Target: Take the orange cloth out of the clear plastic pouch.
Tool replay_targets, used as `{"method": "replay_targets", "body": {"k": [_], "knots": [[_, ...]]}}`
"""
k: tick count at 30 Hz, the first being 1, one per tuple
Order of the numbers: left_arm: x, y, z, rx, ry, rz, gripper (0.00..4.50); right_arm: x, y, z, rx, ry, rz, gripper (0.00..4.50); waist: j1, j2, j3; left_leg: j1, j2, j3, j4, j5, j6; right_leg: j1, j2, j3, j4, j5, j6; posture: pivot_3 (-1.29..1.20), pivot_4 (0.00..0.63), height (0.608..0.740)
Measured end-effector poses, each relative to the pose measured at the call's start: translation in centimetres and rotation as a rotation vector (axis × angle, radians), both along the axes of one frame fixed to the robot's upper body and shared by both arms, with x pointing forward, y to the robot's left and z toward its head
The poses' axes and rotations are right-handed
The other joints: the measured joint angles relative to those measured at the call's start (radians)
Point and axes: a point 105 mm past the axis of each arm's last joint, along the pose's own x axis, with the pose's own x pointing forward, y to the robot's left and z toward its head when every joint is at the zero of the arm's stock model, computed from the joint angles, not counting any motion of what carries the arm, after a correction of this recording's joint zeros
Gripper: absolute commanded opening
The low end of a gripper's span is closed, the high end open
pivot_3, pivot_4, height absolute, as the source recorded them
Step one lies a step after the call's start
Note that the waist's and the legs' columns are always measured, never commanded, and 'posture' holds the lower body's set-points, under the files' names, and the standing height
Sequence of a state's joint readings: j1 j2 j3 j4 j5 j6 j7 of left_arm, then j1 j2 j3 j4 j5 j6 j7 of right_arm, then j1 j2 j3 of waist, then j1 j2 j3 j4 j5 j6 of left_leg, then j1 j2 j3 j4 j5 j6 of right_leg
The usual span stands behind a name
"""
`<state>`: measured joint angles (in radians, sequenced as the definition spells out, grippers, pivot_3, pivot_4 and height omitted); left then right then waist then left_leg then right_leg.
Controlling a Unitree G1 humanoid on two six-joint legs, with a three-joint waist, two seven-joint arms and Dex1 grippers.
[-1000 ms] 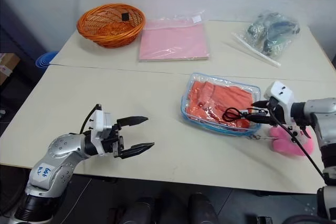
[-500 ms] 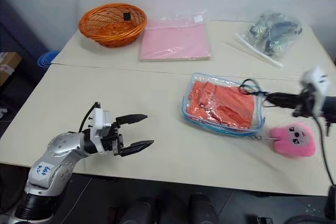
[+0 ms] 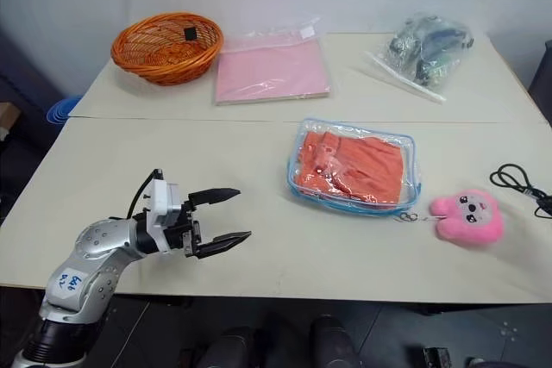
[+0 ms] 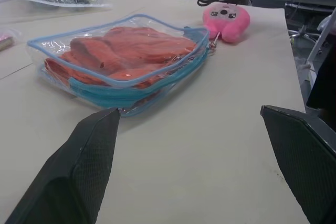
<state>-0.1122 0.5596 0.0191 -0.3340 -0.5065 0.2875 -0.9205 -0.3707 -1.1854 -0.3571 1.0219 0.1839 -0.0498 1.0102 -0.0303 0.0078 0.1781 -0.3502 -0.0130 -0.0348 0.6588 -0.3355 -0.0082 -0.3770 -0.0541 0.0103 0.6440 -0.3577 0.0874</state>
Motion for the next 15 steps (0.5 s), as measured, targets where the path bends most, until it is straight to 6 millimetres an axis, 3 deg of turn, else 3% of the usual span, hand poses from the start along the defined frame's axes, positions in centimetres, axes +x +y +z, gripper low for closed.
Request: {"method": "replay_targets", "body": {"k": [6,9,12,13,15], "knots": [[-0.1,0.2,-0.3,0.016,0.005,-0.002,4.50,-1.3,-2.4,-1.3,-0.019,-0.001,-0.176,2.14,0.009,0.000,0.000,-0.001,-0.001,-0.001,0.000,0.000,0.000,0.000,-0.001,0.000,-0.002,0.000,0.000,0.00,0.150,0.740],[0.2,0.5,-0.6,0.025,0.016,0.012,4.50,-2.0,-2.4,-1.7,-0.003,0.000,-0.157,3.20,0.005,0.000,0.000,-0.001,-0.001,-0.001,0.000,0.000,0.000,0.000,-0.001,0.000,-0.002,0.000,0.000,0.00,0.150,0.740],[0.3,0.9,-0.8,0.053,0.008,0.014,4.50,-2.4,-1.9,-0.6,-0.007,-0.066,-0.088,4.24,0.003,0.000,0.000,-0.001,-0.001,-0.001,0.000,0.000,0.000,0.000,0.000,0.000,-0.002,0.000,0.000,0.00,0.150,0.740],[0.4,1.4,-0.9,0.074,0.000,0.019,4.50,-2.6,-1.5,0.1,-0.009,-0.103,-0.045,4.47,0.003,0.000,0.000,-0.001,0.000,-0.001,-0.001,0.000,0.000,0.000,0.000,0.000,-0.002,0.000,0.000,0.00,0.150,0.740],[0.7,2.5,-1.2,0.113,-0.008,0.045,4.50,-2.9,-0.1,1.6,-0.009,-0.179,0.068,4.47,0.001,0.000,0.000,0.000,0.000,0.000,-0.002,0.000,0.000,0.000,0.001,0.000,-0.002,0.000,0.000,0.00,0.150,0.740]]}}
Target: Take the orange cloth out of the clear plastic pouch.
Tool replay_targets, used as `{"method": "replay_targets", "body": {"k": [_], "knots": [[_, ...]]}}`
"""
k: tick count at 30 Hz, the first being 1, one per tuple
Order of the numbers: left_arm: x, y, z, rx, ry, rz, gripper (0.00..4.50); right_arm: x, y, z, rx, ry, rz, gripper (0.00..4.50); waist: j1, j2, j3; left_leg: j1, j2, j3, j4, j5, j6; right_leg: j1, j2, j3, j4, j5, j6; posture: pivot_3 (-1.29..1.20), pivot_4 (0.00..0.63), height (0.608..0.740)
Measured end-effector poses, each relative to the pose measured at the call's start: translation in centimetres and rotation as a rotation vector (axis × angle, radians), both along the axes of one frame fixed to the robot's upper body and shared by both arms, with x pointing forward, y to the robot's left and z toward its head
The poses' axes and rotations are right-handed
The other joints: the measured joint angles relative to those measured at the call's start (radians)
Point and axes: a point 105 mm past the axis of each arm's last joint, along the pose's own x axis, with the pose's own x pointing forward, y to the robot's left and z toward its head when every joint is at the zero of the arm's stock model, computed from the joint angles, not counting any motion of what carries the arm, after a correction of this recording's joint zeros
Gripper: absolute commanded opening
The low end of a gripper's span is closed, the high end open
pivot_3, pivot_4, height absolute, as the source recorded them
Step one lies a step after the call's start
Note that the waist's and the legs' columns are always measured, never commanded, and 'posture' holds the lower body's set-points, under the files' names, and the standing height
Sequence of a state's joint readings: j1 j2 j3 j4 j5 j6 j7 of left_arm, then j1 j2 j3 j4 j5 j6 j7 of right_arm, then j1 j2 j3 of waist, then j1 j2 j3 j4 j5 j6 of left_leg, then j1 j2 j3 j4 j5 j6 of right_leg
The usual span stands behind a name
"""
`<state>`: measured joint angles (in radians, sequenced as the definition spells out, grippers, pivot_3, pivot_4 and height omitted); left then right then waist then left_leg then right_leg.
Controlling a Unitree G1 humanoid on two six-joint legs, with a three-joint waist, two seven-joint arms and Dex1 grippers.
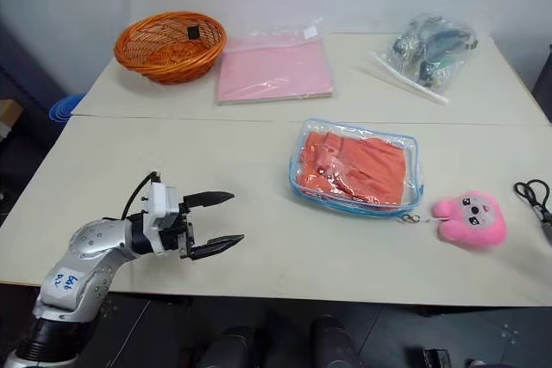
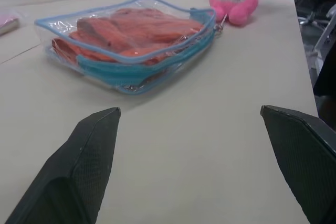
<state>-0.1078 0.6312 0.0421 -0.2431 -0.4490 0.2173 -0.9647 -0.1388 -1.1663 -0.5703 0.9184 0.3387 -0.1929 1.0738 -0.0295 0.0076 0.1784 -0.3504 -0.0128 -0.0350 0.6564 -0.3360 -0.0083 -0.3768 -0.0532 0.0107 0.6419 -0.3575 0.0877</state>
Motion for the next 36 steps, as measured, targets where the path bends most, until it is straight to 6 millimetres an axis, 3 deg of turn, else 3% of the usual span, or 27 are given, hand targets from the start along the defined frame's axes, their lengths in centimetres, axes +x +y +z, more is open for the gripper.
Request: {"method": "replay_targets", "body": {"k": [3,5,7,8,11,13,17,19,23,26,28,30,36], "knots": [[0.8,2.9,-1.2,0.120,0.017,0.049,4.50,-0.7,5.6,1.0,0.012,-0.100,0.278,4.47,0.002,-0.002,0.001,0.000,0.005,-0.001,0.000,-0.001,-0.002,0.001,0.005,0.000,0.000,0.000,0.000,0.00,0.150,0.740],[1.3,4.2,-1.7,0.187,0.012,0.076,4.50,-0.9,8.2,1.1,0.037,-0.135,0.367,4.47,0.002,-0.002,0.001,0.000,0.005,-0.003,0.000,-0.002,-0.003,0.001,0.005,0.000,0.001,0.000,0.000,0.00,0.150,0.740],[2.8,5.2,-1.3,0.230,-0.028,0.110,4.50,-1.7,12.1,0.6,0.052,-0.144,0.464,4.47,0.009,-0.002,0.001,0.000,0.006,-0.007,0.000,-0.002,-0.003,0.000,0.005,-0.002,0.002,0.000,-0.001,0.00,0.150,0.740],[3.5,5.5,-0.8,0.239,-0.051,0.117,4.50,-2.1,14.6,0.1,0.060,-0.138,0.538,4.47,0.016,-0.002,0.001,-0.001,0.006,-0.008,0.000,-0.002,-0.004,0.000,0.006,-0.003,0.001,0.001,-0.001,0.00,0.150,0.740],[4.4,4.4,0.6,0.238,-0.117,0.036,4.50,-3.5,18.5,-1.3,0.068,-0.125,0.651,4.47,0.035,-0.002,0.001,-0.002,0.005,-0.008,0.001,-0.002,-0.006,0.000,0.005,-0.003,0.000,0.001,-0.001,0.00,0.150,0.740],[4.9,2.5,1.2,0.216,-0.138,-0.051,4.50,-4.0,19.1,-2.3,0.083,-0.135,0.644,4.47,0.049,-0.002,0.001,-0.003,0.004,-0.008,0.003,-0.002,-0.005,0.000,0.004,-0.003,-0.001,0.001,-0.001,0.00,0.150,0.740],[6.5,-3.6,2.0,0.190,-0.223,-0.243,4.50,-4.4,20.5,-4.5,0.110,-0.115,0.643,4.47,0.060,-0.003,0.001,-0.004,0.002,-0.008,0.006,-0.003,-0.004,0.000,0.004,-0.004,-0.001,0.002,0.000,0.00,0.150,0.740],[7.5,-8.5,2.6,0.204,-0.286,-0.358,4.50,-4.3,20.7,-4.9,0.111,-0.119,0.628,4.47,0.062,-0.004,0.001,-0.005,0.000,-0.007,0.008,-0.003,-0.003,0.000,0.004,-0.004,-0.001,0.002,0.001,0.00,0.150,0.740],[8.1,-13.9,2.4,0.258,-0.344,-0.460,4.50,-3.9,20.8,-4.9,0.103,-0.133,0.604,4.47,0.045,-0.006,0.003,-0.004,0.002,-0.004,0.007,-0.003,-0.002,-0.001,0.006,-0.001,0.000,0.002,0.002,0.00,0.150,0.740],[8.5,-14.0,1.3,0.314,-0.358,-0.460,4.50,-4.0,21.0,-4.7,0.105,-0.144,0.590,4.47,0.027,-0.007,0.003,-0.002,0.004,-0.004,0.005,-0.002,-0.003,-0.003,0.009,-0.001,0.003,0.002,0.002,0.00,0.150,0.740],[9.3,-14.3,-0.3,0.425,-0.335,-0.454,4.11,-4.2,21.1,-4.8,0.114,-0.138,0.575,4.50,0.032,-0.008,0.004,-0.002,0.004,-0.006,0.006,-0.001,-0.005,-0.003,0.009,-0.002,0.005,0.002,0.001,0.00,0.150,0.740],[9.8,-15.0,-0.9,0.484,-0.342,-0.444,3.59,-4.4,21.4,-4.9,0.124,-0.146,0.567,4.50,0.036,-0.009,0.004,-0.003,0.004,-0.006,0.007,-0.001,-0.004,-0.002,0.009,-0.001,0.005,0.002,0.001,0.00,0.150,0.740],[11.2,-16.3,0.2,0.461,-0.419,-0.321,1.77,-4.3,21.7,-4.4,0.118,-0.171,0.550,4.50,0.044,-0.009,0.004,-0.004,0.003,-0.006,0.007,-0.002,-0.003,-0.003,0.007,0.000,0.004,0.002,0.001,0.00,0.150,0.740]]}}
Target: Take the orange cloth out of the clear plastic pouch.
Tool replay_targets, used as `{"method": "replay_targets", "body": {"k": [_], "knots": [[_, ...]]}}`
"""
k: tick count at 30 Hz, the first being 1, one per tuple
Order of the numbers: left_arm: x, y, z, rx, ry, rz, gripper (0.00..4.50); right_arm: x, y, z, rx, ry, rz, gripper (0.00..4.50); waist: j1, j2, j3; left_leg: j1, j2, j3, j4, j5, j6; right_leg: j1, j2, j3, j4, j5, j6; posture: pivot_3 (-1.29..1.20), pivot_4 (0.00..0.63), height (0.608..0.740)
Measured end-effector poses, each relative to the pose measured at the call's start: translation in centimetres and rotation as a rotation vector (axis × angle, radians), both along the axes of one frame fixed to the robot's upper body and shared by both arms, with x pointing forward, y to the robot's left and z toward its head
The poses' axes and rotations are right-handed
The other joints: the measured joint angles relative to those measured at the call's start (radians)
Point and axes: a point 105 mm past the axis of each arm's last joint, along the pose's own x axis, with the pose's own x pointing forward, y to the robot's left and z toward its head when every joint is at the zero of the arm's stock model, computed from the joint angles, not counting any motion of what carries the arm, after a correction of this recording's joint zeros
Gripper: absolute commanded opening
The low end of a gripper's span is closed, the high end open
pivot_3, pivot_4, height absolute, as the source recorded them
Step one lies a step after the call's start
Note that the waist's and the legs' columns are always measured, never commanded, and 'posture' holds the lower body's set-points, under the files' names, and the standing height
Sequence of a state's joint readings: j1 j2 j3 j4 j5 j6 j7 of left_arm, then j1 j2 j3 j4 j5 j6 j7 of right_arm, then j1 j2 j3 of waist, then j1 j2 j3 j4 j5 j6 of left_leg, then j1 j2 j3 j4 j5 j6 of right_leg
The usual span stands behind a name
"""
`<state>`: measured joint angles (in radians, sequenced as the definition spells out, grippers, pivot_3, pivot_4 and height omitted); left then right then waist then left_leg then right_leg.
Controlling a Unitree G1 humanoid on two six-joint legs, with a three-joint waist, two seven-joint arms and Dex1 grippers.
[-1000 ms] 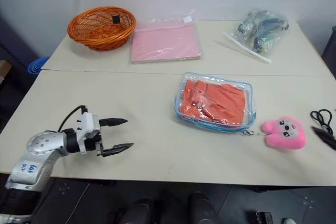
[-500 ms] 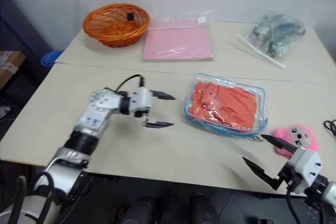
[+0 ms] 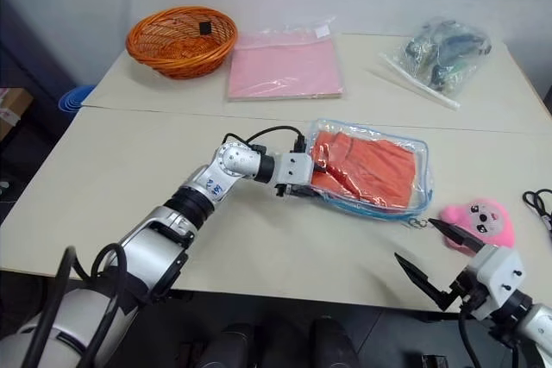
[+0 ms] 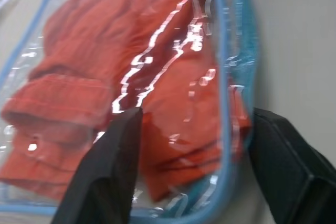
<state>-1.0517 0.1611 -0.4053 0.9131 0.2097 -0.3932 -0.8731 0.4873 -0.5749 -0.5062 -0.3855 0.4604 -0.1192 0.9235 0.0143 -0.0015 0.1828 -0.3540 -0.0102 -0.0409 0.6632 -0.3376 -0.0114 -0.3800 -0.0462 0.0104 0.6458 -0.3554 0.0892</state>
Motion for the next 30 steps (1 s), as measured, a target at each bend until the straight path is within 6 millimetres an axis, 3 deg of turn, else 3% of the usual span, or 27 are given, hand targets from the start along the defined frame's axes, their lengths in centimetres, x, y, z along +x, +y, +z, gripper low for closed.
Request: {"method": "replay_targets", "body": {"k": [6,9,13,16,19,23,28,29,30], "knots": [[-0.8,0.7,-1.2,-0.101,0.050,0.038,0.01,0.2,0.6,0.0,0.004,0.001,0.008,4.50,0.006,0.000,0.000,0.000,0.000,0.000,0.000,0.000,-0.001,0.000,0.000,0.000,0.001,0.000,0.000,0.00,0.150,0.740],[-0.7,2.5,-1.2,-0.131,0.073,0.073,0.01,0.4,0.8,0.0,0.004,-0.004,0.015,4.50,0.005,0.000,0.000,0.001,0.001,0.000,0.000,0.001,-0.002,-0.001,0.000,0.000,0.002,0.000,0.000,0.00,0.150,0.740],[-0.5,7.6,-1.1,-0.141,0.091,0.175,0.01,0.5,0.7,-0.3,0.008,0.002,0.019,4.50,-0.007,0.001,0.000,0.001,0.001,0.000,0.000,0.001,-0.002,-0.001,0.000,0.000,0.003,0.000,0.000,0.00,0.150,0.740],[-1.6,10.9,-1.1,-0.125,0.096,0.208,0.01,0.6,1.1,-0.4,0.012,0.000,0.044,4.50,-0.014,0.002,-0.001,0.001,0.002,-0.001,0.000,0.001,-0.002,-0.001,0.000,0.000,0.002,0.000,0.000,0.00,0.150,0.740],[-3.6,12.8,-1.5,-0.089,0.117,0.170,0.01,0.6,1.7,-0.4,0.022,0.005,0.065,4.50,-0.013,0.002,-0.001,0.001,0.002,-0.002,0.000,0.001,-0.002,0.000,-0.001,-0.001,0.002,0.000,-0.001,0.00,0.150,0.740],[-5.4,14.0,-1.8,-0.045,0.134,0.115,0.01,0.6,2.7,-0.2,0.035,0.019,0.099,4.50,-0.009,0.002,-0.001,0.001,0.002,-0.003,0.000,0.001,-0.002,0.001,-0.002,-0.001,0.001,0.000,-0.001,0.00,0.150,0.740],[-5.7,14.3,-1.8,-0.026,0.135,0.121,0.01,0.6,3.0,-0.3,0.045,0.062,0.109,4.50,-0.009,0.002,-0.001,0.001,0.002,-0.003,0.000,0.000,-0.002,0.002,-0.002,-0.002,0.001,0.000,-0.001,0.00,0.150,0.740],[-5.6,14.2,-1.7,-0.030,0.141,0.127,0.55,0.6,3.0,-0.3,0.043,0.066,0.109,4.50,-0.009,0.002,-0.001,0.001,0.002,-0.003,0.000,0.000,-0.002,0.002,-0.002,-0.002,0.001,0.000,-0.001,0.00,0.150,0.740],[-5.6,14.0,-1.6,-0.039,0.148,0.137,0.74,0.6,3.0,-0.3,0.042,0.068,0.110,4.50,-0.008,0.002,-0.001,0.001,0.002,-0.003,0.000,0.000,-0.001,0.002,-0.002,-0.002,0.001,0.000,-0.001,0.00,0.150,0.740]]}}
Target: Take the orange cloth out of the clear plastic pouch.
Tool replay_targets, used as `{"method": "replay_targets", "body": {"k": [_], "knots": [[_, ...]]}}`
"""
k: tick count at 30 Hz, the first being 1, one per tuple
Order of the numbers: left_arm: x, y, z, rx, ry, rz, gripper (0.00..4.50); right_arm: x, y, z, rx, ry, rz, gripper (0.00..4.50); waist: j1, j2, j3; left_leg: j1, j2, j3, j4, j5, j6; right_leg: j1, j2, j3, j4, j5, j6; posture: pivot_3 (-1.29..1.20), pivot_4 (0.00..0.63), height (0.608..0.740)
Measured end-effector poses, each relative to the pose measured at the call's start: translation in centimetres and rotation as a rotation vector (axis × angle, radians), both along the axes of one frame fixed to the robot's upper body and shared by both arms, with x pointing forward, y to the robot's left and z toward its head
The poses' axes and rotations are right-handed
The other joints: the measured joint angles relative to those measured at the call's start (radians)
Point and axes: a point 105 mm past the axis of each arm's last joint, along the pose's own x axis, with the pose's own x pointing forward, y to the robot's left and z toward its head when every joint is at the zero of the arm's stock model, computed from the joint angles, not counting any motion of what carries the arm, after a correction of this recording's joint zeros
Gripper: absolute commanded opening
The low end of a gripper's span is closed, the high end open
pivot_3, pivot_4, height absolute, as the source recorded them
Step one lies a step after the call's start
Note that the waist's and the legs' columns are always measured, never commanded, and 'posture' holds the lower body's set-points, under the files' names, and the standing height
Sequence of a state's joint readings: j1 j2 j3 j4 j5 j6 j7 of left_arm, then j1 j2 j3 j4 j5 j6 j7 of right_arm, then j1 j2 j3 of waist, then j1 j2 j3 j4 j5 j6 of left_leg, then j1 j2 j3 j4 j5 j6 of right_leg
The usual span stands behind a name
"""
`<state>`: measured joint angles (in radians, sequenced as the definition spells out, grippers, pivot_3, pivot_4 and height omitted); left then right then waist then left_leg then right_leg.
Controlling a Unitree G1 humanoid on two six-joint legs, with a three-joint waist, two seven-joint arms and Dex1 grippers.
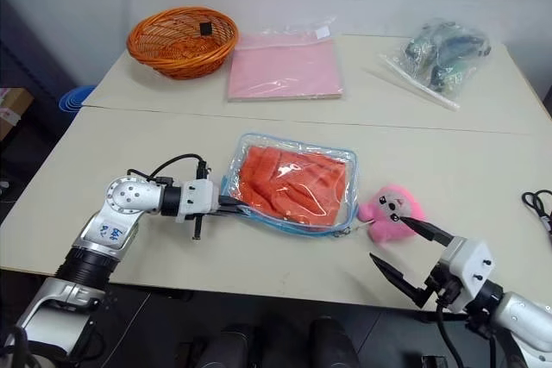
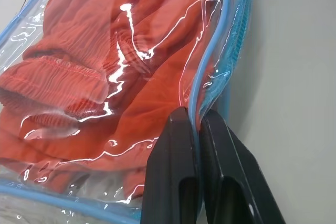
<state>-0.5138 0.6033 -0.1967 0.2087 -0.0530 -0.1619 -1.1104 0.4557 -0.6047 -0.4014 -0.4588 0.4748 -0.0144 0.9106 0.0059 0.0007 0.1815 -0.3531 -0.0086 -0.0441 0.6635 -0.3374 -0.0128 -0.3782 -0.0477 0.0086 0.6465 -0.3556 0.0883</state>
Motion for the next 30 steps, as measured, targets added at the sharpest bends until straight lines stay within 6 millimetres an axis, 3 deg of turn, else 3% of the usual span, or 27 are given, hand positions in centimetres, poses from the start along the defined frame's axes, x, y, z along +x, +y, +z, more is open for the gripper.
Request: {"method": "replay_targets", "body": {"k": [8,11,15,20,23,27,30], "knots": [[-1.9,-2.3,1.0,-0.141,0.134,-0.007,3.12,0.5,-2.4,-0.5,-0.048,0.051,-0.042,4.50,-0.003,0.000,0.000,0.000,0.000,0.000,0.000,0.000,0.001,0.000,0.000,0.000,0.000,0.000,0.000,0.00,0.150,0.740],[-2.2,-0.3,2.1,-0.139,0.180,-0.015,3.12,1.3,-3.6,-0.3,-0.105,0.112,-0.053,4.50,-0.013,-0.001,0.000,0.001,0.000,0.001,0.000,0.000,0.000,0.000,0.001,0.001,0.001,0.000,-0.001,0.00,0.150,0.740],[-1.7,4.1,3.7,-0.090,0.181,0.037,3.12,3.6,-5.5,0.9,-0.183,0.132,-0.092,4.50,-0.015,0.000,0.000,0.002,0.001,0.001,0.000,0.000,0.002,0.001,0.001,0.000,0.001,0.000,-0.003,0.00,0.150,0.740],[-2.4,4.7,3.1,-0.073,0.210,0.004,3.12,6.0,-6.2,0.7,-0.289,0.149,-0.067,4.50,-0.004,0.000,0.000,0.000,0.001,0.000,0.000,0.000,0.001,0.000,0.000,-0.001,-0.001,0.000,-0.003,0.00,0.150,0.740],[-3.1,4.5,2.8,-0.116,0.252,-0.006,3.47,6.8,-5.6,-0.3,-0.310,0.200,-0.010,3.96,-0.007,0.000,0.000,-0.001,0.001,0.000,0.000,-0.001,0.001,-0.001,0.000,-0.001,-0.002,0.000,-0.003,0.00,0.150,0.740],[-4.1,4.0,2.8,-0.170,0.306,-0.023,4.50,7.3,-5.1,-0.4,-0.303,0.214,0.035,2.56,-0.009,0.000,0.000,-0.001,0.001,0.000,0.000,-0.001,0.001,-0.001,0.000,-0.001,-0.002,0.000,-0.003,0.00,0.150,0.740],[-4.9,3.5,2.8,-0.208,0.323,-0.025,4.50,7.2,-5.0,-0.3,-0.286,0.237,0.053,1.65,-0.010,0.000,0.000,-0.001,0.001,0.000,0.000,-0.001,0.001,-0.001,0.000,-0.001,-0.001,0.000,-0.003,0.00,0.150,0.740]]}}
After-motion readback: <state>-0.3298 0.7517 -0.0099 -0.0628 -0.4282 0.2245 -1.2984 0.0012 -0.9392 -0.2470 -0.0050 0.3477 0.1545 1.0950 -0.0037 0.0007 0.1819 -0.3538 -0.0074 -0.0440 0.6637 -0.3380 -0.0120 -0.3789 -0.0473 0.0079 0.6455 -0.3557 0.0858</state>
